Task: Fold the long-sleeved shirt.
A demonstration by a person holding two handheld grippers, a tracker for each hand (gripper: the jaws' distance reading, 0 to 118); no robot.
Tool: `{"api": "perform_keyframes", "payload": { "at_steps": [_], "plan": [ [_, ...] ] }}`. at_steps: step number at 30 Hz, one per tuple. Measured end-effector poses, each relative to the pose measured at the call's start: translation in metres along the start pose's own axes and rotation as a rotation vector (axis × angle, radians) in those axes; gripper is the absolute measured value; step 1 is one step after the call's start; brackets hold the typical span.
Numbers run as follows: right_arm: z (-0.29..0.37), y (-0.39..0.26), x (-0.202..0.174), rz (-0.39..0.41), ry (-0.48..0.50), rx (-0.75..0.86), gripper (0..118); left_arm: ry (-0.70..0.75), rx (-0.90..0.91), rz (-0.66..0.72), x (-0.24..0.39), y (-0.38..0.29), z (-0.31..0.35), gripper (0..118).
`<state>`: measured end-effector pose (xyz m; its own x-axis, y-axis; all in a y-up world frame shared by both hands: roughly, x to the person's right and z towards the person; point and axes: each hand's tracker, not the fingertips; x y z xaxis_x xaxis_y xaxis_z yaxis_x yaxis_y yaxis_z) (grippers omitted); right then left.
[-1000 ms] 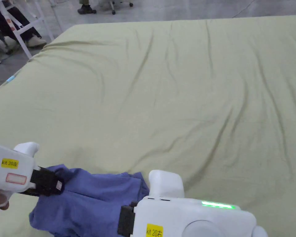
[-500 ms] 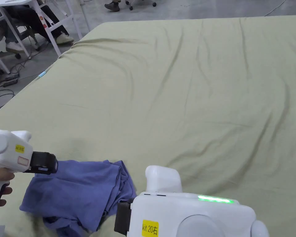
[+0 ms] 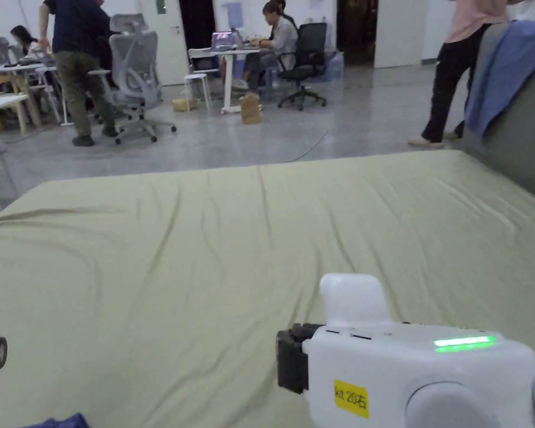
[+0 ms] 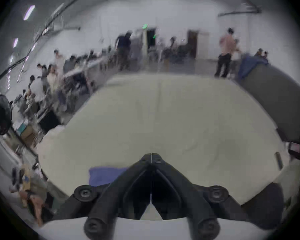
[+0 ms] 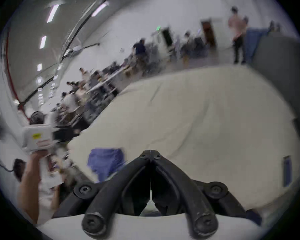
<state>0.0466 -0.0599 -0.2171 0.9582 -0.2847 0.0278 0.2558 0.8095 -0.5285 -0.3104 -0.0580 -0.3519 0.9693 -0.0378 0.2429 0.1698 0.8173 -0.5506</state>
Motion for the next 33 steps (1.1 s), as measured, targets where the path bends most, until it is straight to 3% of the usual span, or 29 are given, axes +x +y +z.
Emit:
{"api": "perform_keyframes", "payload": {
  "at_steps": [3,5,7,9,14,22,27,28,29,30,31,32,33],
  "plan": [
    [0.068,0.009,0.038,0.008,-0.134,0.156,0,-0.124,0.187,0.012,0.070,0.013,0.060,0],
    [0.106,0.008,0.053,0.036,-0.215,0.244,0,-0.130,0.292,0.019,0.111,0.012,0.091,0],
    [0.132,0.000,0.063,0.121,-0.279,0.312,0,-0.161,0.383,0.077,0.151,0.011,0.112,0],
    [0.149,-0.010,0.072,0.154,-0.325,0.312,0,-0.221,0.415,0.102,0.185,0.006,0.131,0],
    [0.192,-0.031,0.087,0.157,-0.346,0.379,0,-0.176,0.468,0.043,0.238,-0.008,0.161,0],
    [0.221,-0.041,0.091,0.200,-0.315,0.427,0,-0.116,0.486,0.098,0.259,-0.054,0.191,0],
    [0.223,-0.037,0.089,0.182,-0.296,0.450,0,-0.121,0.486,0.095,0.257,-0.058,0.201,0],
    [0.223,-0.036,0.088,0.182,-0.296,0.456,4,-0.121,0.485,0.094,0.256,-0.057,0.203,0],
    [0.222,-0.036,0.088,0.183,-0.297,0.460,33,-0.121,0.486,0.094,0.255,-0.057,0.204,0],
    [0.222,-0.036,0.088,0.184,-0.296,0.463,33,-0.121,0.491,0.093,0.253,-0.056,0.205,0],
    [0.220,-0.036,0.088,0.191,-0.293,0.469,48,-0.128,0.504,0.083,0.252,-0.056,0.206,2],
    [0.216,-0.033,0.089,0.194,-0.288,0.464,79,-0.117,0.521,0.072,0.252,-0.055,0.206,15],
    [0.212,-0.030,0.090,0.178,-0.318,0.439,118,-0.093,0.535,0.078,0.252,-0.054,0.206,72]
  ]
}}
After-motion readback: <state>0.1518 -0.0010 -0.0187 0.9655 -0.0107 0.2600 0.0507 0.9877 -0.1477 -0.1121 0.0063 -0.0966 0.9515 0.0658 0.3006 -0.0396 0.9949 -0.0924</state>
